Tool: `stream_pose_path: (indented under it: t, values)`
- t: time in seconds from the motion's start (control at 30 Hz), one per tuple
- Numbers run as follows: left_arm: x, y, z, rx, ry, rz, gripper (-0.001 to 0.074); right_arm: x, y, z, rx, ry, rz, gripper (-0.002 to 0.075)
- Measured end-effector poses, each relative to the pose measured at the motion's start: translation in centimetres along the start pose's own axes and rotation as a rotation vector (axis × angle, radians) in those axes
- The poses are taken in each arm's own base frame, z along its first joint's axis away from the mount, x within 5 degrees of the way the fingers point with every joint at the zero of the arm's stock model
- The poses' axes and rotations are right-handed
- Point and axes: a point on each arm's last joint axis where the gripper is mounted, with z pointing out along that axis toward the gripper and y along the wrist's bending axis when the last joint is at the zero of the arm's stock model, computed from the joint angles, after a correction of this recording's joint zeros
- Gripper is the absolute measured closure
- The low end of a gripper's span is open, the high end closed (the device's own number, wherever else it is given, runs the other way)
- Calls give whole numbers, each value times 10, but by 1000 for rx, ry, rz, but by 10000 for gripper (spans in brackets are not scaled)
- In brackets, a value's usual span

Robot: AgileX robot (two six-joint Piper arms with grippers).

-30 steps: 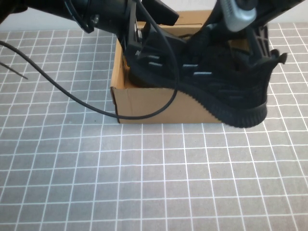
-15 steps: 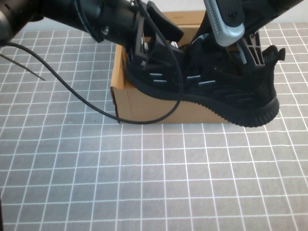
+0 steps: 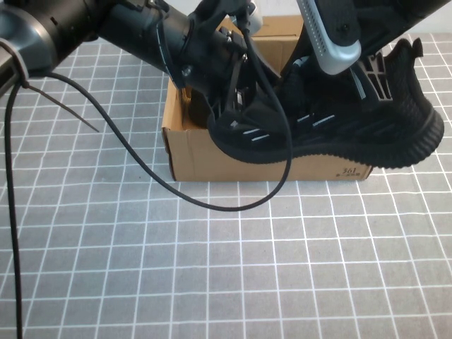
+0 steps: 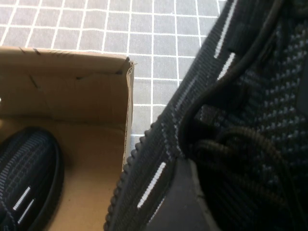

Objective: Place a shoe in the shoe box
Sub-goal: Hand over the shoe, then place the shoe in the shoe box

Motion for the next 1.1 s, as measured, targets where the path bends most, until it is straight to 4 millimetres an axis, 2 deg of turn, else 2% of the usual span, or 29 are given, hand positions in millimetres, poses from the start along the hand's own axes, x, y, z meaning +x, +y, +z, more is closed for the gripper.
stream_pose_path:
  t: [0.07,0.13,0.23,0.3,0.4,0.57,0.8,0.87,0.97,1.1]
  values:
    - [0,0,0,0,0,-2,250,0,0,0,0,0,0,718]
    - [0,0,0,0,0,-4,288,0,0,0,0,0,0,718]
    - [0,0,0,3,-3,-7,455,0,0,0,4,0,0,718]
    - [-1,-1,0,7,-6,-9,598,0,0,0,4,4,-1,718]
    - [-1,-1,0,12,-9,-9,674,0,0,0,4,4,1,718]
    - [-1,-1,0,12,-9,-9,697,1,0,0,5,14,112,689]
    - [7,2,4,0,52,3,703,5,-1,-7,54,84,342,378]
    - [6,4,3,-7,55,13,704,7,-1,-11,71,112,374,343]
    - [-2,6,-4,-34,51,45,705,5,1,-22,114,145,423,355]
    - [-18,11,-19,-104,76,124,705,-2,8,-51,205,180,498,461]
